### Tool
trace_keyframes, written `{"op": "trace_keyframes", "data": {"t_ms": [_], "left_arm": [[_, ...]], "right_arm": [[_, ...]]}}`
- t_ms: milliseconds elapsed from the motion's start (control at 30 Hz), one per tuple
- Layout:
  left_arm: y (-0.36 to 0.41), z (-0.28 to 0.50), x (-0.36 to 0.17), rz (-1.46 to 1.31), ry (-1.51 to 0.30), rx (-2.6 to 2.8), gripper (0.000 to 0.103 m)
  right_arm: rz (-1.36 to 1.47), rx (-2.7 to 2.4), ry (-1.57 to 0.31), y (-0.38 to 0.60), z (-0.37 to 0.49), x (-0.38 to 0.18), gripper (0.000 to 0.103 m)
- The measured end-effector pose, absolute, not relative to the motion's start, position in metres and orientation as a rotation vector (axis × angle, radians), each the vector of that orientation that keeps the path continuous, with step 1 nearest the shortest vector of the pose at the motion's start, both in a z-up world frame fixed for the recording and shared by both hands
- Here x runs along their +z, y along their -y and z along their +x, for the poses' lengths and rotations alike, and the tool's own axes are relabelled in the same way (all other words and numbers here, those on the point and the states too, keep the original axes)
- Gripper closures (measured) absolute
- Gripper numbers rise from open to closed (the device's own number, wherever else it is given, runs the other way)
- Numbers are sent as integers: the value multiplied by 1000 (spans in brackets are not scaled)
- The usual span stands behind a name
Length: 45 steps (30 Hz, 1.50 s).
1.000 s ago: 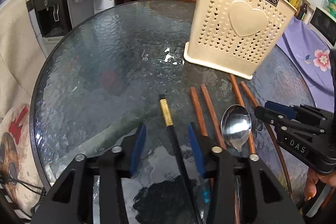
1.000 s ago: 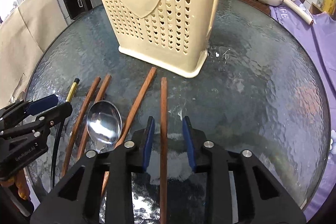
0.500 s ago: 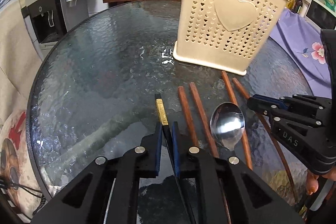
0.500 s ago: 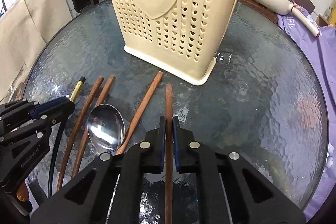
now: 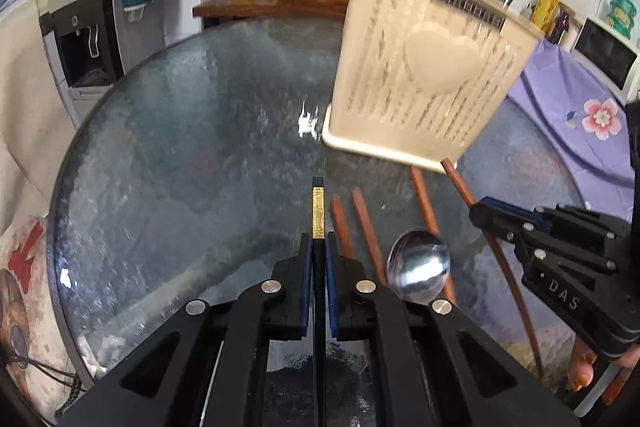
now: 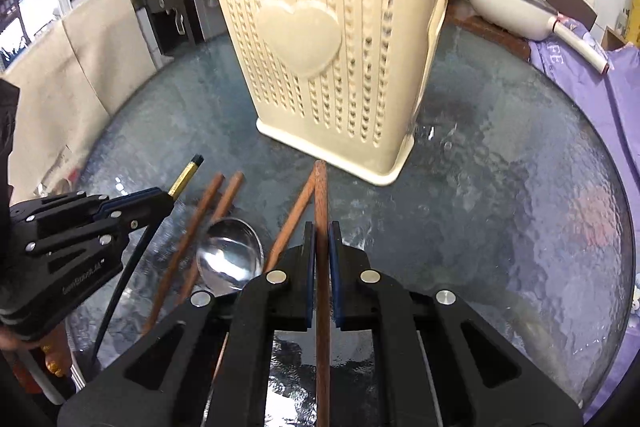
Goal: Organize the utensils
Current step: 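Lift both chopsticks and carry them over the cream holder with both tools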
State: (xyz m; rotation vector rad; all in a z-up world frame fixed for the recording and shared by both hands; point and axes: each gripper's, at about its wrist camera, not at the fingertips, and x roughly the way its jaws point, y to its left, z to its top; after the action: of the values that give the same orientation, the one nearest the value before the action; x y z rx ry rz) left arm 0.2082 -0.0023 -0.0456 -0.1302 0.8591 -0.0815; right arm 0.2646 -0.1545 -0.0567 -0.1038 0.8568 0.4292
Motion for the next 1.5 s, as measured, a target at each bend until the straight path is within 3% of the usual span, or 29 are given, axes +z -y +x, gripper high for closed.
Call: {"op": "trace_keyframes", "data": {"t_ms": [400, 900, 1233, 1500], "left_arm": [[-7, 191, 19, -166, -691, -144, 96], [-15, 151, 82, -131, -559, -266, 97], [-13, 154, 97, -118, -534, -292, 97], [-11, 174, 146, -141, -468, -322, 97]], "right_arm": [[55, 549, -700, 186, 234, 13, 96], [3, 679, -547, 214, 168, 87, 96], [-23, 676, -521, 205, 170, 104, 96], [4, 648, -455, 205, 189, 144, 96]]}}
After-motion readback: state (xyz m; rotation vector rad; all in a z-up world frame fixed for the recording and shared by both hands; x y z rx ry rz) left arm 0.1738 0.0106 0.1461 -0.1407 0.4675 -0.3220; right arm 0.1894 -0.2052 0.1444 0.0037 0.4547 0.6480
